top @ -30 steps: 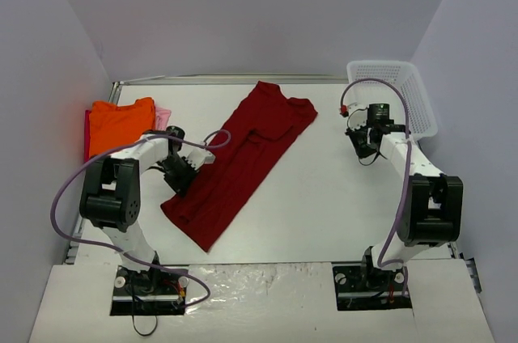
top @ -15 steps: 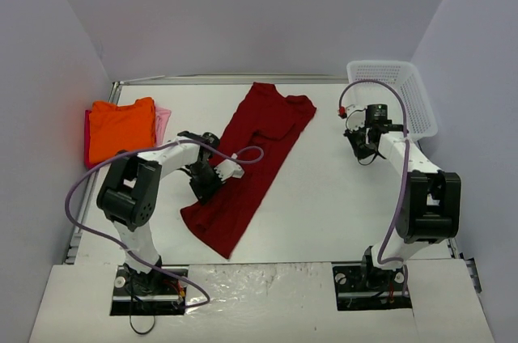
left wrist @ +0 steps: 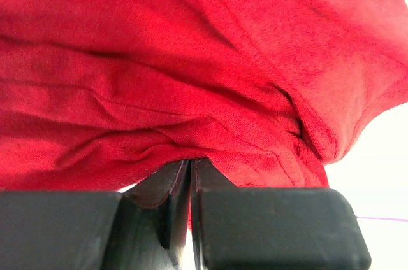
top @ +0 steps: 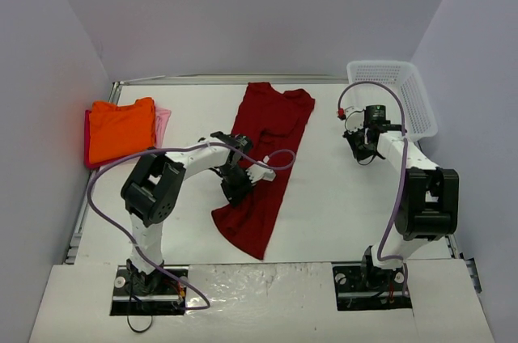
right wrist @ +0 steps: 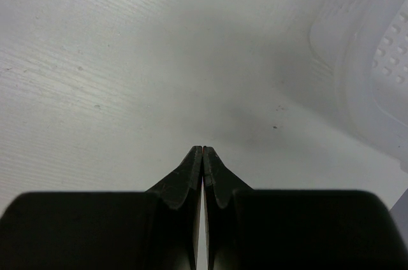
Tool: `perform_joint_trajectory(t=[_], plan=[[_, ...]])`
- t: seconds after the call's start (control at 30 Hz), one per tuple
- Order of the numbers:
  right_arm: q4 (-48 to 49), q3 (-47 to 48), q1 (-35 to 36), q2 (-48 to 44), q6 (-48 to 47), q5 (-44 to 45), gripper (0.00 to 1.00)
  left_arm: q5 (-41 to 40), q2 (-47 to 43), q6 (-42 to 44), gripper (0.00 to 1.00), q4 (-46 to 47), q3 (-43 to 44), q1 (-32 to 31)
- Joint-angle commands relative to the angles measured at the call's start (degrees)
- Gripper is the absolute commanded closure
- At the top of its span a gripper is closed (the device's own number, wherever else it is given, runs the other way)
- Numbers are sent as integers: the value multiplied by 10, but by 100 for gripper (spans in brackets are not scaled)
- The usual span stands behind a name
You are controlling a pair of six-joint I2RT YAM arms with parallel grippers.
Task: Fold and stack the t-shirts
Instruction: Rotate the tshirt 90 degrees
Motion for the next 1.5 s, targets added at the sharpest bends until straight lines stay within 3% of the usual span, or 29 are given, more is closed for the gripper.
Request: perform_joint_trajectory(t=[0.0,0.3,0.47,0.7,1.0,1.1,1.27,1.47], plan=[[-11,5,-3,7,0,2,100,45,10,-23,98,10,37,-20],[-16,7,-3,19,-1,1,100,68,28,-39,98,14,62,-62],[-17,12,-3,22,0,-5,100,57,1,-12,97,-40,72,-56],[-30,26,6,36,1,-14,100,51,-110,46,98,-178,65,-29],[-52,61,27,36,-4,-38,100,40,-233,48,98,-194,-2,-11],[-72,96,35,49,-11,-63,100,29,-263,26,98,-157,-4,27],[-103,161,72,90,-21,-95,100,29,-331,-49,98,-41,-33,171],[-154,272,122,212,-31,-107,100,-25,-357,-92,98,41,-52,276]])
